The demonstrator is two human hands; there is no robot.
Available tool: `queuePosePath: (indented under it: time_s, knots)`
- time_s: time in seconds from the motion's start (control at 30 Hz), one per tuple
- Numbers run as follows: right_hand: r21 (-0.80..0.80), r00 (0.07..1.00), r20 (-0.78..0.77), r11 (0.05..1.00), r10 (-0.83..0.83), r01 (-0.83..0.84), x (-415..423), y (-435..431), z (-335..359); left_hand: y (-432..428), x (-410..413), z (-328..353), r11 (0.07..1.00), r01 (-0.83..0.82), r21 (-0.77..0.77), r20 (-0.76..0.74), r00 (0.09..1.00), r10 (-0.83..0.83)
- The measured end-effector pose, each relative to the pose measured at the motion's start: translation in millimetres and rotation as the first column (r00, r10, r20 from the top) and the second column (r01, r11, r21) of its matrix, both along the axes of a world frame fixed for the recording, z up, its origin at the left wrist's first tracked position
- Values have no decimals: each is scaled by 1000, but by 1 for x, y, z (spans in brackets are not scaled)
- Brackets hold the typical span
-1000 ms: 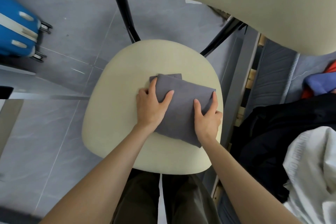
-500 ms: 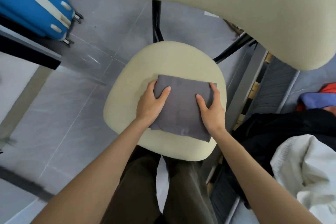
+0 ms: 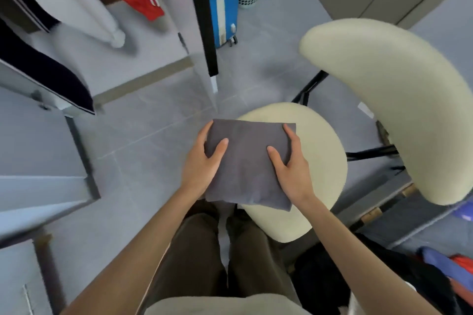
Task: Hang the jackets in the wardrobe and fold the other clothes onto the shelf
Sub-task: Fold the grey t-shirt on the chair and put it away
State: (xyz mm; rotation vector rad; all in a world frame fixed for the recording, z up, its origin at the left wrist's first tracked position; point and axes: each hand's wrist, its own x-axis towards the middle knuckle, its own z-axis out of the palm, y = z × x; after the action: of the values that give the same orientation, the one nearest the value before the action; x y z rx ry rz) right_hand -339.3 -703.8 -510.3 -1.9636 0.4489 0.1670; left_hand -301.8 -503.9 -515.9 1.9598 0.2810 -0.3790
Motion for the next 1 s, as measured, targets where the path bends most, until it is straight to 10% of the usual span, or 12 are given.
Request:
queuePosePath:
  time_s: [0.37,1.0]
  knots:
    - [26,925,138,933,353,-360,35,156,104,169,-29,104,949,-315,0,99,944,313]
    - [-123,608,678,879,414,-461,176,365,455,387,74,478,955,-278,-105,674,686,274]
